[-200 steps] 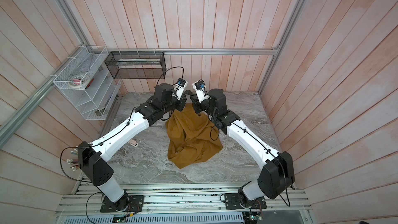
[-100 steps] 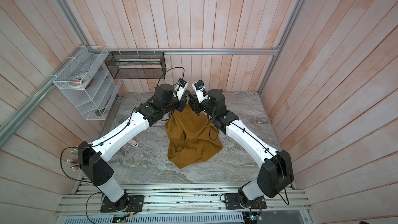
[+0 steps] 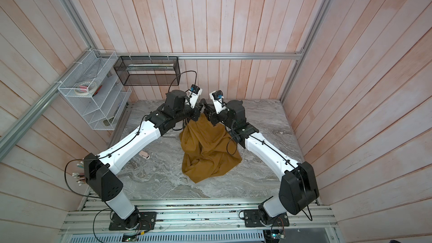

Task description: Remove the belt from the trousers

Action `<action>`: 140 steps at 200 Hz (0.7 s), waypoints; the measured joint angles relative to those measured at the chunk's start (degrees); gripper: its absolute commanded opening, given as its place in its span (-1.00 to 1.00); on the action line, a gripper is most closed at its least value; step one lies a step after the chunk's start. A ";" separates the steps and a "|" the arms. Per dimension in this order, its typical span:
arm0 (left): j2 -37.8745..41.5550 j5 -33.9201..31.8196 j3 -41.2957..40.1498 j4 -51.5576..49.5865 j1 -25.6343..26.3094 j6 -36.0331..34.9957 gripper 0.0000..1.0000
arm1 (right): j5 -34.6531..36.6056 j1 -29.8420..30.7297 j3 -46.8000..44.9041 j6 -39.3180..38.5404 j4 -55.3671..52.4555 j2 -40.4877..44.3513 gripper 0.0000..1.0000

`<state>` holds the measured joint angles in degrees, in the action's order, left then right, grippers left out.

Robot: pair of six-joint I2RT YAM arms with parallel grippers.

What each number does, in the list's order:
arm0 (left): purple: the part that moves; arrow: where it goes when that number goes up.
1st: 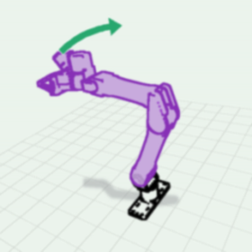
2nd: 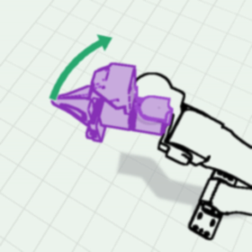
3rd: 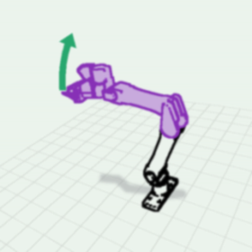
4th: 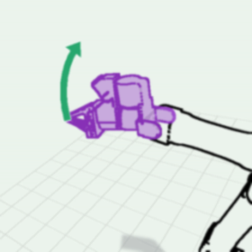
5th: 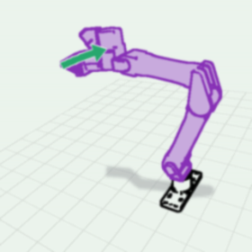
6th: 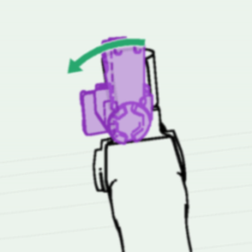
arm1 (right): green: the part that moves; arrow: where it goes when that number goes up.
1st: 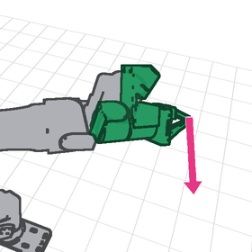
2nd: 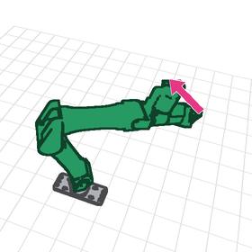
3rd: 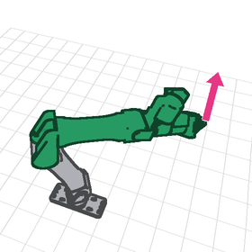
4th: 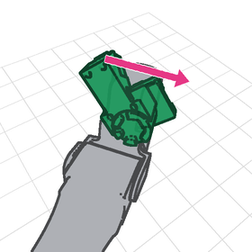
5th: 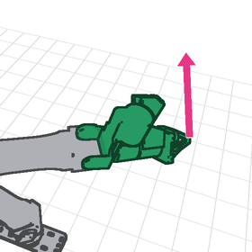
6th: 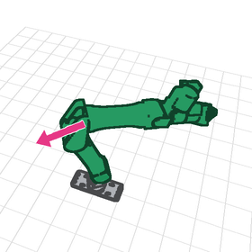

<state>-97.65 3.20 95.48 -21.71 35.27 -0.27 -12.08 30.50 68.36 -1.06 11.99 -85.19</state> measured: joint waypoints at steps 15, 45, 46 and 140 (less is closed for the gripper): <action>0.72 1.57 -1.27 0.22 -0.33 0.79 -1.00 | -1.77 -0.37 -1.64 0.57 2.23 0.07 -1.00; 1.77 3.78 -3.06 0.66 -0.68 1.95 -1.00 | -3.82 -0.66 -3.61 1.14 5.05 0.13 -0.82; 1.79 3.87 -3.13 0.70 -0.68 2.01 -1.00 | -3.89 -0.66 -3.67 1.16 5.14 0.13 -0.82; 4.85 5.55 -6.86 3.13 -1.14 3.04 -1.00 | -6.58 -0.72 -4.87 2.40 7.91 0.33 -0.69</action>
<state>-92.79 8.75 88.62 -18.59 34.13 2.76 -18.65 29.78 63.48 1.34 19.90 -84.86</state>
